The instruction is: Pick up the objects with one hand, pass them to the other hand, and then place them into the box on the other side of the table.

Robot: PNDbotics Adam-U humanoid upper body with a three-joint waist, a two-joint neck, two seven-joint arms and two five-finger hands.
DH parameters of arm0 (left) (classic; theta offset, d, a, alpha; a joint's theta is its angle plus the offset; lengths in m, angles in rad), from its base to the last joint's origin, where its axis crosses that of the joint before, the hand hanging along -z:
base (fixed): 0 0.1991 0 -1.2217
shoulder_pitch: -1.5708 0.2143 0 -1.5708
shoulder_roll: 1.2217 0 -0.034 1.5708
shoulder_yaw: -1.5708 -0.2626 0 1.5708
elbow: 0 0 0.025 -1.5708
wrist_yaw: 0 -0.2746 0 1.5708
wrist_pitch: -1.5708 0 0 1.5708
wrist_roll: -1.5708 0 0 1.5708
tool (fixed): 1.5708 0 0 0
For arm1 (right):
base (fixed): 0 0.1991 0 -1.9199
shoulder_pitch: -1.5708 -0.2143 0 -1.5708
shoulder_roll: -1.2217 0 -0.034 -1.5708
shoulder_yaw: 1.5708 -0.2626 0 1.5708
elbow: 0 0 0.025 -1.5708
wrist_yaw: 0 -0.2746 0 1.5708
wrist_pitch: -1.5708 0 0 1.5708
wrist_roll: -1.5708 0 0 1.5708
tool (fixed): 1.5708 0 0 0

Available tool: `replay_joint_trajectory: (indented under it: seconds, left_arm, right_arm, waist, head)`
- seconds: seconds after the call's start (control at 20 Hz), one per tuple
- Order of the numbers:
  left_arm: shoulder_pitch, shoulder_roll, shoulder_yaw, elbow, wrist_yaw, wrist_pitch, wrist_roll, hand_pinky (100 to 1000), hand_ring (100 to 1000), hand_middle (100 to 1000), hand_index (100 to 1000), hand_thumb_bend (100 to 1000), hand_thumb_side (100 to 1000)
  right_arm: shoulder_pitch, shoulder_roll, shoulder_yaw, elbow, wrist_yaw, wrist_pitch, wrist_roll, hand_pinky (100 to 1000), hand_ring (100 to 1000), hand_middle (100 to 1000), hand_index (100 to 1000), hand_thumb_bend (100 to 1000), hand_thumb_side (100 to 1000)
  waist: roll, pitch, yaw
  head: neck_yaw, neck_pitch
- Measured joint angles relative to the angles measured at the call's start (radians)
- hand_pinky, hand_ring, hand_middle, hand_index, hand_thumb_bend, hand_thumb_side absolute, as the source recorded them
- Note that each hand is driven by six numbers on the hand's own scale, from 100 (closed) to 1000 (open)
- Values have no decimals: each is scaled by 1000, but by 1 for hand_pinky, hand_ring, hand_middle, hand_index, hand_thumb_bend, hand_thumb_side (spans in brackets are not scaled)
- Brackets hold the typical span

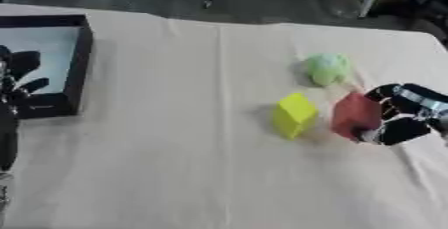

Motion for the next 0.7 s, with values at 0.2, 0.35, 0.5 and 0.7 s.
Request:
replay_joint_trajectory:
  seconds: [0.2, 0.35, 0.5, 0.7]
  left_arm:
    - [0, 0, 0, 0, 0, 0, 0, 800, 874, 732, 699, 100, 813]
    - [0, 0, 0, 0, 0, -1, 1, 801, 874, 732, 699, 100, 813]
    - [0, 0, 1, 0, 0, -1, 1, 801, 875, 734, 699, 100, 811]
    - [-10, -3, 1, -1, 0, -1, 2, 802, 879, 740, 701, 100, 801]
  right_arm:
    - [12, 16, -17, -97, -64, -2, -129, 705, 630, 451, 491, 159, 100]
    - [5, 35, -8, -117, -81, -51, -179, 700, 629, 457, 497, 160, 100]
    - [-17, 67, 11, -121, -71, -105, -202, 697, 626, 462, 503, 156, 100]
    - [-51, 111, 38, -121, -40, -150, -221, 693, 623, 465, 508, 145, 100]
  waist:
    - [0, 0, -1]
    - [0, 0, -1]
    - [0, 0, 1]
    - [1, 0, 0]
  head:
    - [3, 0]
    - [4, 0]
    - [3, 0]
    - [-8, 1]
